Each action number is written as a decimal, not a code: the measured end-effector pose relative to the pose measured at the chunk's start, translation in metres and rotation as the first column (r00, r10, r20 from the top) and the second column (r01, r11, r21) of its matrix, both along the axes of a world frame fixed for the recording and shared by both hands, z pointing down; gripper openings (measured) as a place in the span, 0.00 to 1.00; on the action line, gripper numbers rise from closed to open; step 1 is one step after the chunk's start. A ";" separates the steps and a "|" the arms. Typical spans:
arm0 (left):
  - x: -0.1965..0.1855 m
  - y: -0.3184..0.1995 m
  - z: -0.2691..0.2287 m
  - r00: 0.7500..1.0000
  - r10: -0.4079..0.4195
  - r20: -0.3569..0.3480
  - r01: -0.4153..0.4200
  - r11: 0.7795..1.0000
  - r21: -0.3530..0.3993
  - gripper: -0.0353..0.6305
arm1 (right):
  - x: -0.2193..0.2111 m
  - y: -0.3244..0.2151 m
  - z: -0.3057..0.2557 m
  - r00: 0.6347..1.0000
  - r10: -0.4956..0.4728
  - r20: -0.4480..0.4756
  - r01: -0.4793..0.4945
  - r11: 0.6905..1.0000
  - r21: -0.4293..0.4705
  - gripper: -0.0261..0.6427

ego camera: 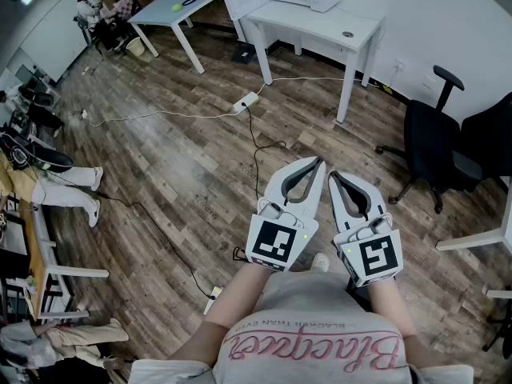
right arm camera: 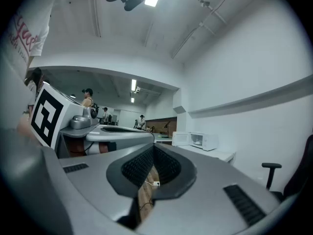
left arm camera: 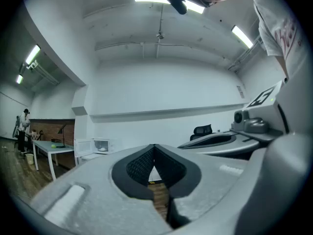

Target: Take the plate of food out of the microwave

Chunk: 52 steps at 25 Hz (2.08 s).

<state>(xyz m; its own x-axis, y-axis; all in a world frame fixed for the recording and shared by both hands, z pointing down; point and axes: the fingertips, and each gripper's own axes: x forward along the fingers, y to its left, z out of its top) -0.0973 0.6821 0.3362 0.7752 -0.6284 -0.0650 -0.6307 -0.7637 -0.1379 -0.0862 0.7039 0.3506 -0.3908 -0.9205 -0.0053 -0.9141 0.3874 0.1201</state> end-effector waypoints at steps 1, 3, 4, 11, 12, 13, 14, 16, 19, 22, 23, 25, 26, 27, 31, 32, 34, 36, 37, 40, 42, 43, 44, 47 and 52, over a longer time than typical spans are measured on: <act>-0.003 0.000 -0.002 1.000 -0.002 -0.006 0.002 1.000 0.001 0.06 | -0.002 0.000 -0.003 1.000 0.000 -0.002 0.000 1.000 0.003 0.06; -0.008 -0.001 -0.005 1.000 -0.009 -0.021 0.009 1.000 0.000 0.06 | -0.005 -0.001 -0.007 1.000 -0.001 -0.008 0.001 1.000 0.010 0.06; -0.010 -0.002 -0.007 0.999 -0.014 -0.030 0.014 1.000 -0.002 0.06 | -0.007 -0.002 -0.009 1.000 -0.001 -0.011 0.001 1.000 0.012 0.06; -0.016 -0.011 -0.006 0.998 -0.039 -0.047 0.038 0.999 -0.004 0.06 | -0.008 -0.007 -0.010 1.000 0.000 -0.013 0.001 1.000 0.009 0.06; -0.017 -0.012 -0.006 0.998 -0.043 -0.052 0.043 0.999 -0.006 0.06 | -0.008 -0.008 -0.010 1.000 -0.004 -0.008 0.005 1.000 0.010 0.06; -0.016 -0.014 -0.006 0.997 -0.048 -0.057 0.048 0.999 -0.007 0.06 | -0.007 -0.009 -0.010 1.000 -0.007 0.000 0.007 1.000 0.012 0.06; -0.015 -0.016 -0.006 0.997 -0.052 -0.062 0.051 0.999 -0.006 0.06 | -0.004 -0.010 -0.011 1.000 -0.007 0.008 0.007 1.000 0.016 0.06; -0.011 -0.019 -0.007 0.996 -0.056 -0.072 0.056 0.998 -0.005 0.06 | 0.002 -0.012 -0.011 1.000 -0.005 0.020 0.005 1.000 0.018 0.06; -0.001 -0.020 -0.009 0.995 -0.059 -0.085 0.059 0.998 0.001 0.06 | 0.013 -0.011 -0.007 1.000 -0.006 0.015 0.005 1.000 0.014 0.06; 0.011 -0.018 -0.010 0.995 -0.051 -0.087 0.053 0.999 0.015 0.06 | 0.025 -0.009 -0.007 1.000 -0.021 0.000 0.021 1.000 0.010 0.06; 0.015 -0.018 -0.011 0.995 -0.050 -0.088 0.052 0.998 0.023 0.06 | 0.029 -0.009 -0.007 1.000 -0.024 -0.002 0.024 1.000 0.010 0.06; 0.019 -0.017 -0.012 0.995 -0.054 -0.084 0.057 0.998 0.037 0.06 | 0.037 -0.009 -0.006 1.000 -0.025 -0.004 0.025 1.000 0.009 0.06; 0.019 -0.017 -0.011 0.995 -0.054 -0.083 0.057 0.998 0.035 0.06 | 0.040 -0.009 -0.005 1.000 -0.026 -0.004 0.026 1.000 0.008 0.06; 0.020 -0.016 -0.010 0.995 -0.049 -0.086 0.051 0.998 0.026 0.06 | 0.043 -0.010 -0.004 1.000 -0.027 -0.005 0.028 1.000 0.007 0.06; 0.025 -0.016 0.002 0.994 -0.027 -0.104 0.023 0.999 -0.043 0.06 | 0.045 -0.007 0.003 0.999 -0.041 -0.009 0.041 0.999 -0.004 0.06; 0.026 -0.017 0.004 0.995 -0.026 -0.101 0.021 0.999 -0.050 0.06 | 0.044 -0.006 0.004 0.999 -0.044 -0.012 0.044 0.999 -0.005 0.06; 0.031 -0.020 0.006 0.995 -0.024 -0.094 0.019 0.998 -0.056 0.06 | 0.045 -0.007 0.006 0.999 -0.046 -0.014 0.046 0.999 -0.015 0.06; 0.036 -0.024 0.006 0.996 -0.017 -0.088 0.012 0.998 -0.054 0.06 | 0.049 -0.013 0.008 0.999 -0.044 -0.009 0.043 0.999 -0.027 0.06; 0.038 -0.026 0.006 0.996 -0.012 -0.085 0.007 0.999 -0.052 0.06 | 0.050 -0.016 0.008 0.999 -0.040 -0.007 0.040 0.999 -0.029 0.06; 0.041 -0.036 0.007 0.997 0.000 -0.083 -0.004 0.999 -0.052 0.06 | 0.050 -0.026 0.006 0.999 -0.042 0.000 0.042 0.999 -0.021 0.06; 0.042 -0.043 0.009 0.996 0.009 -0.089 -0.014 0.998 -0.063 0.06 | 0.046 -0.029 0.002 0.997 -0.080 0.022 0.080 0.997 0.002 0.06; 0.042 -0.046 0.010 0.996 0.013 -0.091 -0.019 0.998 -0.066 0.06 | 0.044 -0.030 0.000 0.994 -0.105 0.037 0.104 0.994 0.016 0.06; 0.043 -0.050 0.010 0.996 0.014 -0.092 -0.020 0.998 -0.065 0.06 | 0.043 -0.033 -0.002 0.992 -0.120 0.047 0.119 0.992 0.029 0.06; 0.039 -0.064 0.011 0.995 -0.011 -0.098 0.006 0.999 -0.053 0.06 | 0.046 -0.046 -0.001 0.996 -0.086 0.036 0.085 0.996 0.039 0.06; 0.034 -0.086 0.014 0.993 -0.035 -0.112 0.029 0.998 -0.057 0.06 | 0.050 -0.067 0.007 0.997 -0.064 0.047 0.063 0.998 0.013 0.06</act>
<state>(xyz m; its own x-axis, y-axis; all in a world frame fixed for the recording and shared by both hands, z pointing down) -0.0635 0.5964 0.3497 0.7445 -0.6576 -0.1154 -0.6638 -0.7475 -0.0228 -0.0366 0.6367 0.3578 -0.4477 -0.8935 -0.0355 -0.8923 0.4439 0.0817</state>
